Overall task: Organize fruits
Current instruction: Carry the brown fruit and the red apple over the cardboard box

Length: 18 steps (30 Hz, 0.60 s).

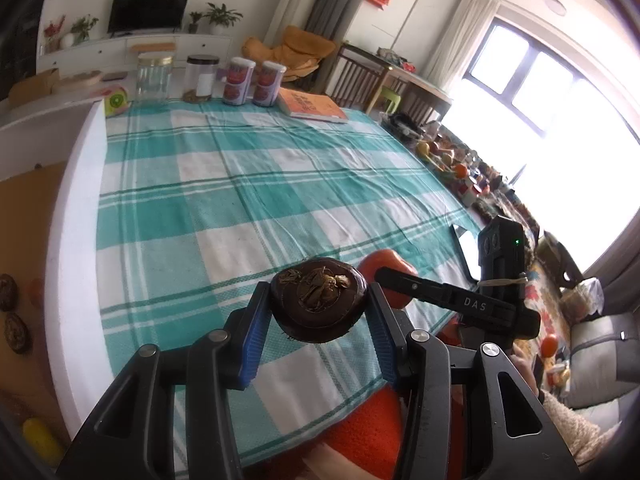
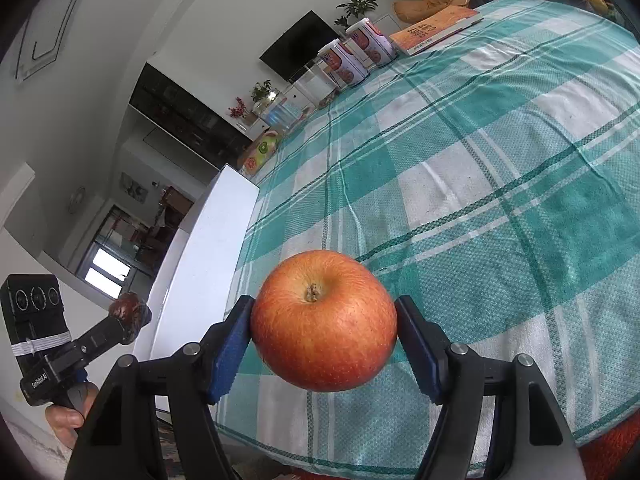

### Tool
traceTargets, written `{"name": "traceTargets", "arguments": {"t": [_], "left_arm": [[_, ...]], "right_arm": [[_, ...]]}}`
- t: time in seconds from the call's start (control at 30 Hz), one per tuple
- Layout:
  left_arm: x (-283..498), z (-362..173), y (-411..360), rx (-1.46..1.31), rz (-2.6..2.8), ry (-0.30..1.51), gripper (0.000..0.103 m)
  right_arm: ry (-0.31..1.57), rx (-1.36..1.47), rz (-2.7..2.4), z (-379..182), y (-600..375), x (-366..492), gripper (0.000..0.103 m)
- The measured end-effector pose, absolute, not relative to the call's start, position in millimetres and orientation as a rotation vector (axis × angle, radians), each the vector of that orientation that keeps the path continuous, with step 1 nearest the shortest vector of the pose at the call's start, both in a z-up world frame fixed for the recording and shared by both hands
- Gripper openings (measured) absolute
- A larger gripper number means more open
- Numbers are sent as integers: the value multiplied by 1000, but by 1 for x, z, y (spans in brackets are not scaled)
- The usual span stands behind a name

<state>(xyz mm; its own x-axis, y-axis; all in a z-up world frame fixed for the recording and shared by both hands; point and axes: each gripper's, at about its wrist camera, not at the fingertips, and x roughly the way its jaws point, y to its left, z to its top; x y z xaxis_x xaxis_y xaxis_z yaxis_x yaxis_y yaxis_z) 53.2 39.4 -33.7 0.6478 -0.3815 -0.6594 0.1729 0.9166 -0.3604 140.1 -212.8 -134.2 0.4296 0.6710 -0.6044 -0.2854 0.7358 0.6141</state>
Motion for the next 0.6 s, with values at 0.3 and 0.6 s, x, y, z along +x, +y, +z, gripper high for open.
{"name": "traceTargets", "arguments": {"t": [0.3,0.6], "left_arm": [[45,-15,68,-276,-251,767,48],[33,-19,106,-319,-166,781,48]], "right_arm": [[969,369,587,-112,-198,133,70],[1019,469,702,-109,-172,125,70]]}}
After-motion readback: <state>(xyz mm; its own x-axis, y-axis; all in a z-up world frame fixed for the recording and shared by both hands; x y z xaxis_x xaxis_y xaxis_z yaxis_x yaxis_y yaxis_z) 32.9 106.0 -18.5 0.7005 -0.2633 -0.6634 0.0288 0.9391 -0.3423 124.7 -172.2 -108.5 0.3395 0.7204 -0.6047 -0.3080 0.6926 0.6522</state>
